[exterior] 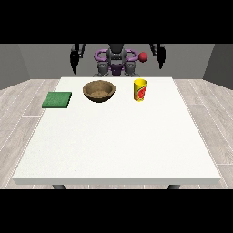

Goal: Pick the cup and pour the ball into the bowl, then pick the bowl and place it on the pad

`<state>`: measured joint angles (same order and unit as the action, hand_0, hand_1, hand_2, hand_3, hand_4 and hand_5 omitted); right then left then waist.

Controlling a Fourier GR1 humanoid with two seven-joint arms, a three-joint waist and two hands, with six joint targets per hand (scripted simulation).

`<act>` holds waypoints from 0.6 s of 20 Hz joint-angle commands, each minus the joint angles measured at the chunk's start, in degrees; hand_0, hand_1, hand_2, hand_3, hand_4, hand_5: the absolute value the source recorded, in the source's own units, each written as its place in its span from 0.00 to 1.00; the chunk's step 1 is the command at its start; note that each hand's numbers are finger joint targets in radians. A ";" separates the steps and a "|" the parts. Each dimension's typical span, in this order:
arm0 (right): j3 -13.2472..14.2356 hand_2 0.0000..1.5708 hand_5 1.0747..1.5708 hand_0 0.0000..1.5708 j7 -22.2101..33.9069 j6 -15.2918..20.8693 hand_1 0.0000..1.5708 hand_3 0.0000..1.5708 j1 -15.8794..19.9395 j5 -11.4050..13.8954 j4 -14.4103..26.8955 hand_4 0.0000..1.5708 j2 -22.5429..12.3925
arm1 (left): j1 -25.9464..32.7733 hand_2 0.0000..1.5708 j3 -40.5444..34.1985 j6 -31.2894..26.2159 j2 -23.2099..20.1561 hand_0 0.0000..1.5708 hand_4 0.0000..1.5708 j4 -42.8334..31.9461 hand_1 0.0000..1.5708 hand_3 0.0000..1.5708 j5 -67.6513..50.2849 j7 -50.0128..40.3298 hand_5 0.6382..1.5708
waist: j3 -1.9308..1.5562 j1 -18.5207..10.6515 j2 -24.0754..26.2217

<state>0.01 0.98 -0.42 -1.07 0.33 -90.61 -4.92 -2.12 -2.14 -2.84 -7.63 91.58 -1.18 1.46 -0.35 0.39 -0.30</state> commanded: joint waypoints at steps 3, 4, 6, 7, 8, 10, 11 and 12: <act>0.72 0.00 1.00 0.00 3.45 -0.17 0.00 0.00 0.35 -0.22 -4.56 0.00 -1.96 | -0.56 0.00 -0.68 -0.46 -2.11 0.00 0.00 4.24 0.00 0.00 -0.50 -3.91 0.99 | 0.24 0.11 11.87; 0.84 0.00 1.00 0.00 4.17 -0.25 0.00 0.00 0.46 -0.34 -5.20 0.00 -2.25 | -0.59 0.00 -0.83 -0.58 -2.44 0.00 0.00 4.71 0.00 0.00 -0.69 -4.71 0.99 | 0.30 0.07 13.36; 1.00 0.00 1.00 0.00 5.83 -0.20 0.00 0.00 0.90 -0.46 -6.52 0.00 -2.74 | -0.70 0.00 -0.92 -0.73 -2.91 0.00 0.00 5.52 0.00 0.00 -1.01 -6.74 0.99 | 0.38 0.11 16.18; 8.47 0.00 1.00 0.00 5.24 -7.98 0.00 0.00 0.47 -10.99 -5.82 0.00 -7.63 | -3.80 0.00 -5.34 0.64 0.58 0.00 0.00 5.88 0.00 0.00 -9.30 -11.67 0.99 | 0.28 1.72 12.89; 8.94 0.00 1.00 0.00 5.50 -9.44 0.00 0.00 -0.28 -12.60 -5.74 0.00 -8.07 | -4.15 0.00 -4.14 2.20 1.85 0.00 0.00 6.86 0.00 0.00 -8.52 -12.82 0.99 | 0.29 1.94 12.86; 9.75 0.00 1.00 0.00 6.55 -10.16 0.00 0.00 -1.18 -13.38 -8.59 0.00 -8.83 | -3.70 0.00 -6.05 2.30 -0.15 0.00 0.00 7.87 0.00 0.00 -8.67 -13.61 0.99 | 0.34 2.33 11.35; 12.73 0.00 1.00 0.00 6.65 -9.12 0.00 0.00 3.11 -14.38 -6.31 0.00 -9.76 | -4.31 0.00 -6.47 -0.08 -1.06 0.00 0.00 8.26 0.00 0.00 -10.46 -12.51 0.98 | 0.35 -0.01 7.88; 11.36 0.00 1.00 0.00 3.89 -11.06 0.00 0.00 -1.31 -14.08 -8.05 0.00 -8.78 | -0.62 0.00 -7.83 -1.77 -0.94 0.00 0.00 6.60 0.00 0.00 -10.38 -5.17 0.98 | 0.36 1.63 7.50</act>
<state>8.69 6.04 -8.11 -0.67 -10.31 -96.98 -12.32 -4.78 -7.17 -2.61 -8.20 98.06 -8.86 -7.73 -0.04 1.50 9.60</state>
